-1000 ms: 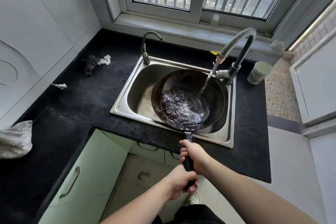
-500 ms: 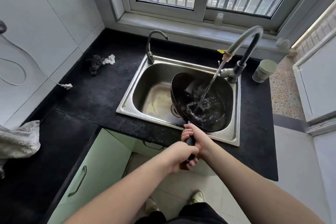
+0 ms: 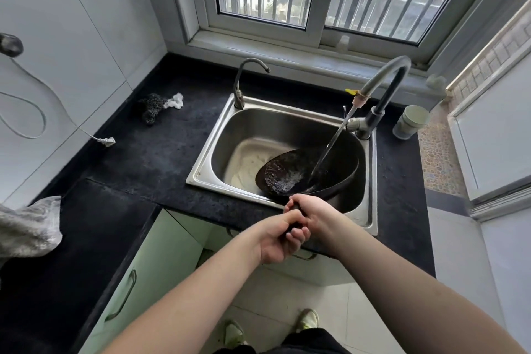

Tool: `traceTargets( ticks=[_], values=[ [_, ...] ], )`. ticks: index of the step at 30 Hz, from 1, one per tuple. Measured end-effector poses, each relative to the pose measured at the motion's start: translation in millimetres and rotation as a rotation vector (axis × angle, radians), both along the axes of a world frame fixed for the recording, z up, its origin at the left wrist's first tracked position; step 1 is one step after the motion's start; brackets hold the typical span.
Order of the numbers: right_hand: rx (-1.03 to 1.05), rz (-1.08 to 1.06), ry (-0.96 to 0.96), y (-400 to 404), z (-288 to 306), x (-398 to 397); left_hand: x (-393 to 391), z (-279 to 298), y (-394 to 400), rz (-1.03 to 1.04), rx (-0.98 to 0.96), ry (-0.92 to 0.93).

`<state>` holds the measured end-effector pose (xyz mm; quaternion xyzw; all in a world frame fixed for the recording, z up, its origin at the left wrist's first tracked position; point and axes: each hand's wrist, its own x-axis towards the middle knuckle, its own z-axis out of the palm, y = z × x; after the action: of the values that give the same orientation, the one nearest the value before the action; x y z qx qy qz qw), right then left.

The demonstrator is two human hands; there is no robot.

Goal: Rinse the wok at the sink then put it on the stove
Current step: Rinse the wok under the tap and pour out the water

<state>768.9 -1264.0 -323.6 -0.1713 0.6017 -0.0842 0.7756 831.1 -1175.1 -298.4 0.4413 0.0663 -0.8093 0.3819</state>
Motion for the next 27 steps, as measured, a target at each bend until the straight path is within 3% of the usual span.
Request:
traceTargets(
  ticks=[4, 14, 21, 27],
  values=[
    [-0.098, 0.002, 0.055, 16.5, -12.0, -6.5, -15.0, -23.7, 20.0, 0.022, -0.042, -0.028],
    [-0.111, -0.169, -0.057, 44.0, -38.9, -23.5, -27.4, -47.0, 46.0, -0.167, -0.213, -0.249],
    [-0.08, 0.007, -0.066, 34.5, -38.3, -35.9, -25.9, -47.6, 38.3, -0.163, -0.178, -0.273],
    [0.039, 0.034, -0.161, 12.8, -32.9, -39.2, -32.5, -31.0, 13.8, -0.06, -0.068, -0.215]
  ],
)
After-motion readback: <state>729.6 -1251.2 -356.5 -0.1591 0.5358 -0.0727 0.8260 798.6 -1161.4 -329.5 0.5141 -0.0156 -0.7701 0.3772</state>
